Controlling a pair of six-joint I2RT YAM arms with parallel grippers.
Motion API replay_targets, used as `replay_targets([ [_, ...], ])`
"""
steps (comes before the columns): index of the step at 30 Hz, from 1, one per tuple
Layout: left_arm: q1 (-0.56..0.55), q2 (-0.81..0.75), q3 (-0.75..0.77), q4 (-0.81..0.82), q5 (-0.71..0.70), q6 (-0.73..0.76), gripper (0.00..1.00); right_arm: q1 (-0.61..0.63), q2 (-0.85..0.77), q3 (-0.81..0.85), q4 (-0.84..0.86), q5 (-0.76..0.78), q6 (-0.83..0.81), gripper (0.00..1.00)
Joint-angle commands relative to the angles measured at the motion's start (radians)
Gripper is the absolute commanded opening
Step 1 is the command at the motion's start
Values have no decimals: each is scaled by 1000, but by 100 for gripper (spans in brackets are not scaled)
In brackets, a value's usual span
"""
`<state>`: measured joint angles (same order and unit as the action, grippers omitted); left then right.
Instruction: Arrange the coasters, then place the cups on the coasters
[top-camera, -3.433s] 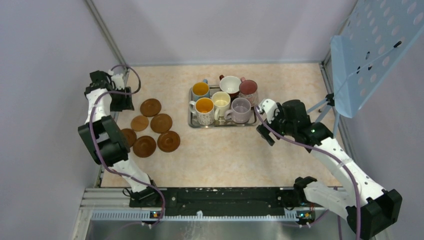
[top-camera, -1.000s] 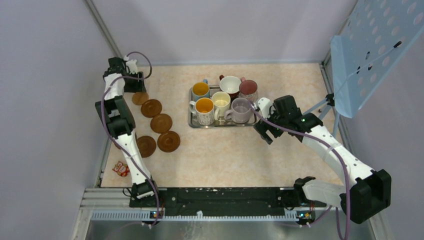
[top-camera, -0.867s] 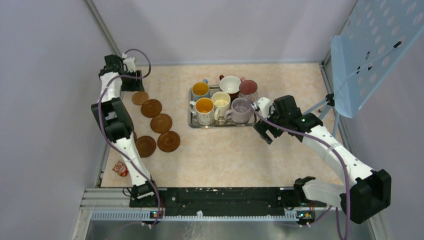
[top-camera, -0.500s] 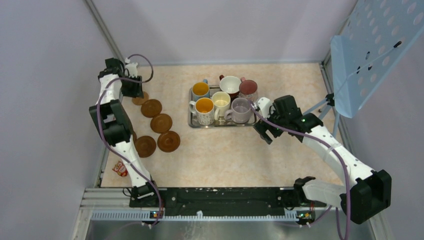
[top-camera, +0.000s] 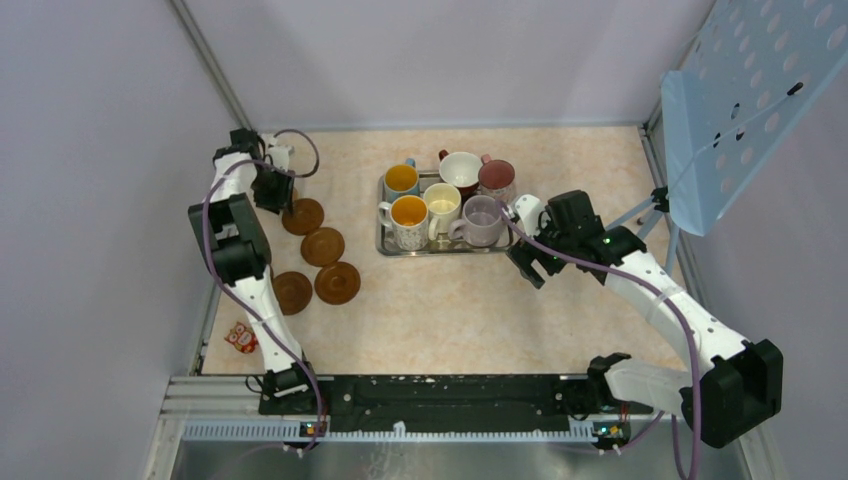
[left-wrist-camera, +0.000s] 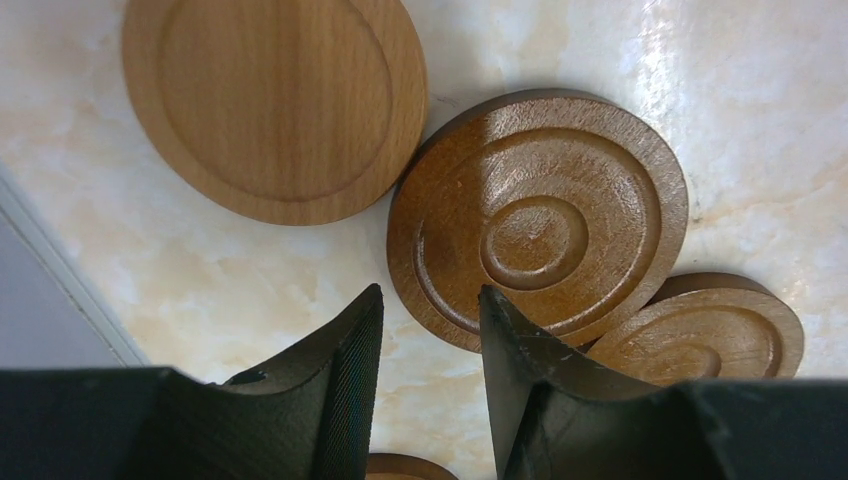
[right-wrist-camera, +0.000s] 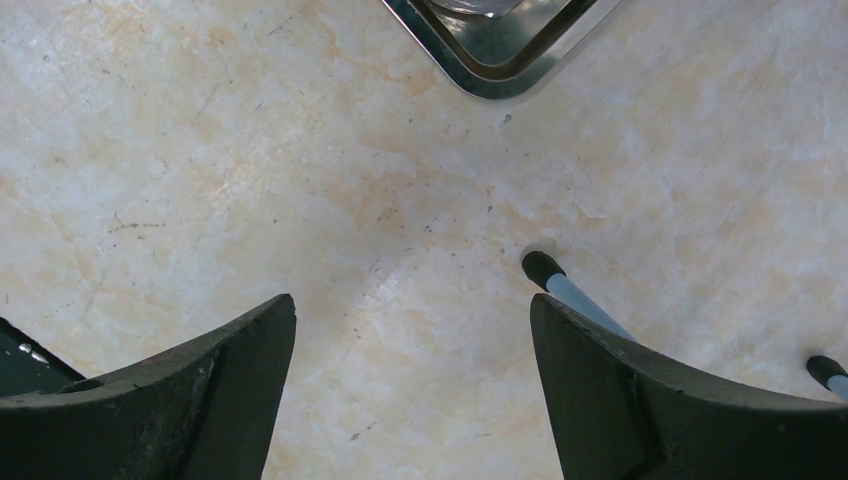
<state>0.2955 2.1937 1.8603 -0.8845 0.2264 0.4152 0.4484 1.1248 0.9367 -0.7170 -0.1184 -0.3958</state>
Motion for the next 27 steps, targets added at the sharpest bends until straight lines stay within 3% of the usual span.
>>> replay_targets([
  [1, -4, 18, -24, -1, -44, 8, 47, -3, -7, 23, 27, -6, 11, 86],
  [16, 36, -47, -174, 9, -165, 53, 36, -3, -12, 10, 35, -5, 10, 85],
  [27, 86, -84, -237, 2, -214, 100, 35, -3, -34, -7, 33, 1, 10, 85],
])
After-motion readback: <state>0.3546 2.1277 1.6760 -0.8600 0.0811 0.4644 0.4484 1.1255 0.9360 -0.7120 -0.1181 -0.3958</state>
